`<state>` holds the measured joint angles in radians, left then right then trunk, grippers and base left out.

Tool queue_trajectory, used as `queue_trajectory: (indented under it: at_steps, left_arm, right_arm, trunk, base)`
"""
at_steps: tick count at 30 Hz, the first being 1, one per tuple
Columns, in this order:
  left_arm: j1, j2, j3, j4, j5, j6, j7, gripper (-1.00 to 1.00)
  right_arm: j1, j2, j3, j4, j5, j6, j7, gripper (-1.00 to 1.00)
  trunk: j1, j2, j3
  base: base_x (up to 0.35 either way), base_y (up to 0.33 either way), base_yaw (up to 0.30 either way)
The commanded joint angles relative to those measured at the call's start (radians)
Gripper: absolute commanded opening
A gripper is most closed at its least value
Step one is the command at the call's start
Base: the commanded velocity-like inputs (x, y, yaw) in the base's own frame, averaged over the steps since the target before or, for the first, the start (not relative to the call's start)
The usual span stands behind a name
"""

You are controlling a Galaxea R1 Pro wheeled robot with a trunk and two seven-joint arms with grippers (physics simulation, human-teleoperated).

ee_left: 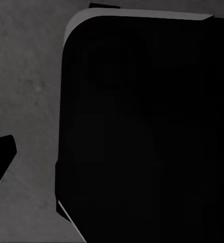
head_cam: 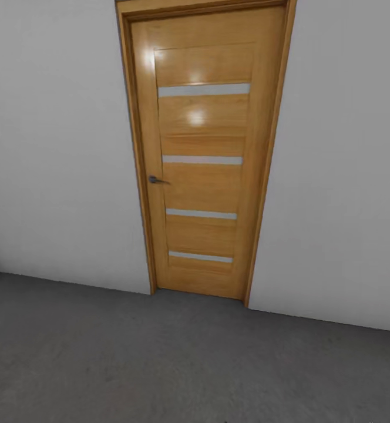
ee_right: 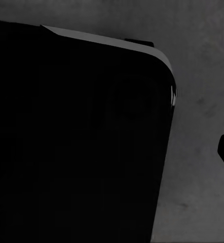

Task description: Move the two storage containers from the living room to the garage. In the garage, place one container on the floor and stack the other container on top of it (either order is fine).

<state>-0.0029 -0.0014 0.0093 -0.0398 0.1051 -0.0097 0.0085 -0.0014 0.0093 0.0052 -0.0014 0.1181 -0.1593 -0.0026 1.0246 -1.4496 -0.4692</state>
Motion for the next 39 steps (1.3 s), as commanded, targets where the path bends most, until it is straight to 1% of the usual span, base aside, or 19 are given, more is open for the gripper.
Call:
queue_trajectory:
  at_steps: [1, 18, 31, 39]
  left_arm:
    - [0.0, 0.0, 0.0, 0.0, 0.01, -0.001, 0.001, 1.0]
    - [0.0, 0.0, 0.0, 0.0, 0.01, -0.001, 0.0, 1.0]
    - [0.0, 0.0, 0.0, 0.0, 0.01, -0.001, 0.001, 1.0]
    - [0.0, 0.0, 0.0, 0.0, 0.01, -0.001, 0.001, 1.0]
  right_arm:
    - [0.0, 0.0, 0.0, 0.0, 0.007, -0.003, 0.0, 1.0]
    - [0.0, 0.0, -0.001, 0.0, 0.007, -0.003, 0.0, 1.0]
    - [0.0, -0.005, 0.002, 0.0, 0.013, -0.002, 0.004, 1.0]
    - [0.0, -0.002, 0.002, 0.0, 0.01, -0.005, 0.001, 1.0]
  trunk:
    - [0.0, 0.0, -0.001]
    - [0.0, 0.0, -0.001]
    - [0.0, 0.0, -0.001]
    - [0.0, 0.0, -0.001]
  base:
    - [0.245, 0.276, -0.282]
    - [0.246, 0.268, -0.271]
    - [0.246, 0.265, -0.033]
    - [0.246, 0.263, -0.01]
